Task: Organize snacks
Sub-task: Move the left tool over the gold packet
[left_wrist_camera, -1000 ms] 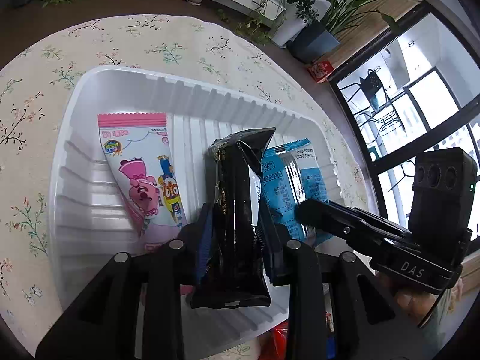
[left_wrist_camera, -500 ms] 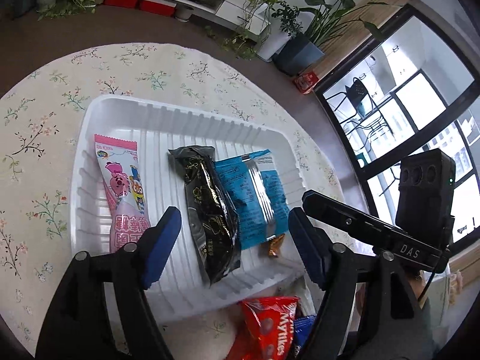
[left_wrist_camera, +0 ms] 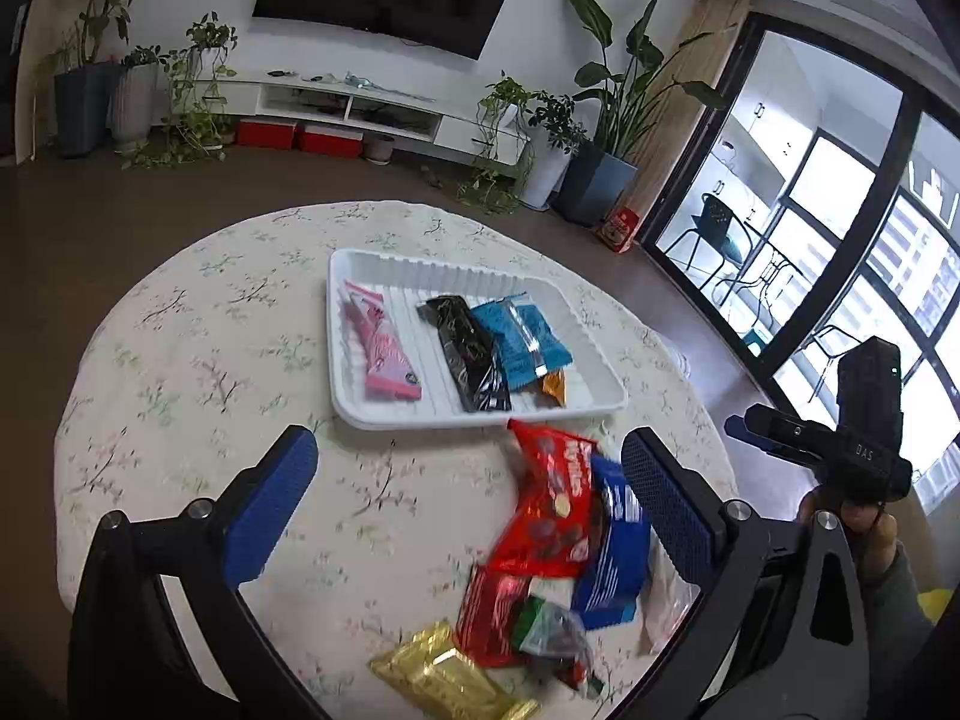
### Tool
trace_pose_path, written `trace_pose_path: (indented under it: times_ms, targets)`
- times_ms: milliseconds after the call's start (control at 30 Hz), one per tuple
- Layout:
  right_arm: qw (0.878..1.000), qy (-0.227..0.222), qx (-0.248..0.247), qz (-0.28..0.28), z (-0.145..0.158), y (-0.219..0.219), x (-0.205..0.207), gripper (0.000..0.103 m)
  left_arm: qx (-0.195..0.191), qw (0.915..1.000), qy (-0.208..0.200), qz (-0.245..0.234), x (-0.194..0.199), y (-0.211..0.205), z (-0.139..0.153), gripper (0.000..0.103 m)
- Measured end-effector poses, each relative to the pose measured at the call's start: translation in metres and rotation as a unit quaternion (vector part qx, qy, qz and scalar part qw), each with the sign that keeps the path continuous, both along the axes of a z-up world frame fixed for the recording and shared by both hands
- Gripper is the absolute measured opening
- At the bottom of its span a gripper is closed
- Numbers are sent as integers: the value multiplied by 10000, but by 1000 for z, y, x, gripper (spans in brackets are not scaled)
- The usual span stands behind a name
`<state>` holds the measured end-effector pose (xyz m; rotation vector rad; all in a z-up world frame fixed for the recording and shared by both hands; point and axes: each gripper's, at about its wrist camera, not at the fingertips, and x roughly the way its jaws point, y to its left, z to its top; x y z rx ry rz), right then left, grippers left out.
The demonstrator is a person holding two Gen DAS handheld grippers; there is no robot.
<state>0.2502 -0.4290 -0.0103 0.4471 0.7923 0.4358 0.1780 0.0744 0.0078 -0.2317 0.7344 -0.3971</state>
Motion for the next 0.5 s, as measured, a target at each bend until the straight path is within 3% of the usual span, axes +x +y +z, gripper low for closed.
trace_pose_path:
  times_ms: [267,500]
  targets:
    - [9992,250,-216,-225,-22,9,-61,86,110,9905,1139,757,-68,7,-61,103]
    - [9986,169,-457,-221,-28,23,-80,86,754,9824,1387,1000,-72,-17,-84,103]
